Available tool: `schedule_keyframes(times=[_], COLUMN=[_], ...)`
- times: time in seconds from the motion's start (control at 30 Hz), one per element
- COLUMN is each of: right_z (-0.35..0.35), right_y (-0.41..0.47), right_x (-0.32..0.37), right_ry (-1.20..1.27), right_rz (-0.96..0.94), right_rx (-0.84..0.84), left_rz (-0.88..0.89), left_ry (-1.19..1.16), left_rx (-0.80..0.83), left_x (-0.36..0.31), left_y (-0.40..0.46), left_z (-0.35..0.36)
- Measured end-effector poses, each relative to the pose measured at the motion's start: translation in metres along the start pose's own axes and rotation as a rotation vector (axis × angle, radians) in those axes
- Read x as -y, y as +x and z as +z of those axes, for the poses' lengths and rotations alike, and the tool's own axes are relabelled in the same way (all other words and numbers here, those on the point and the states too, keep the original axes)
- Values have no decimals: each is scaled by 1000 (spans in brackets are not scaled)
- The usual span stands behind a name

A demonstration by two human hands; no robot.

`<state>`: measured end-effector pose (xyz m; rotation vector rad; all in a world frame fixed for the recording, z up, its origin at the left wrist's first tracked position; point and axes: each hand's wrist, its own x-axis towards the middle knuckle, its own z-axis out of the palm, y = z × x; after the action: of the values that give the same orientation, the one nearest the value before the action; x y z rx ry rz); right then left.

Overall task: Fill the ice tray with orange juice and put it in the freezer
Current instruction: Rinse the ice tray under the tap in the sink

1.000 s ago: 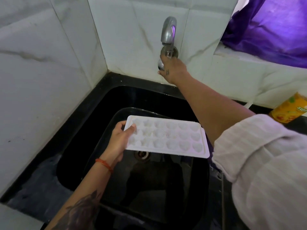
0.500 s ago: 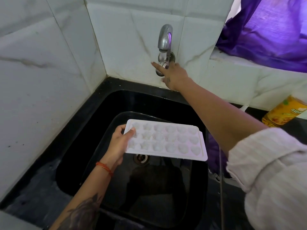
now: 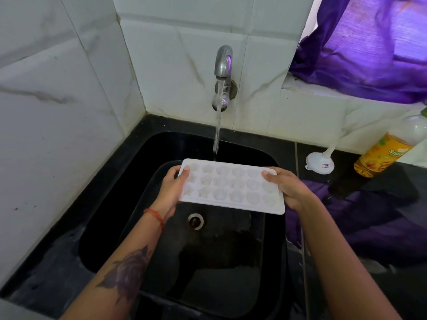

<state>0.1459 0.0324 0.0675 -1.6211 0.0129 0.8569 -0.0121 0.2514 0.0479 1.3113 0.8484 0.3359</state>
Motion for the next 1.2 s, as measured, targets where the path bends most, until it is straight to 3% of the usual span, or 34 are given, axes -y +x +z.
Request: schedule_keyframes(times=[0.17,0.43,0.67,0.97,1.2], right_z=[-11,-26,6,68,94], right_y=[-1,-2,9,34,39], right_x=[9,9,4,-7,13], right_ry=[54,74,29,-349,-434], right_rz=[-113,-160,-189,-16,-250], right_rx=[-168,-224,-123,16,1], left_rz=[-116,-157,-147,-74,24], left_ry=[85,17,-47,27,-27], left_rx=[141,47,-79,-325,-373], left_x=[-14,-6,-8,-18,-29], left_y=[17,29,27,31,28], left_z=[11,39,12,-51,-79])
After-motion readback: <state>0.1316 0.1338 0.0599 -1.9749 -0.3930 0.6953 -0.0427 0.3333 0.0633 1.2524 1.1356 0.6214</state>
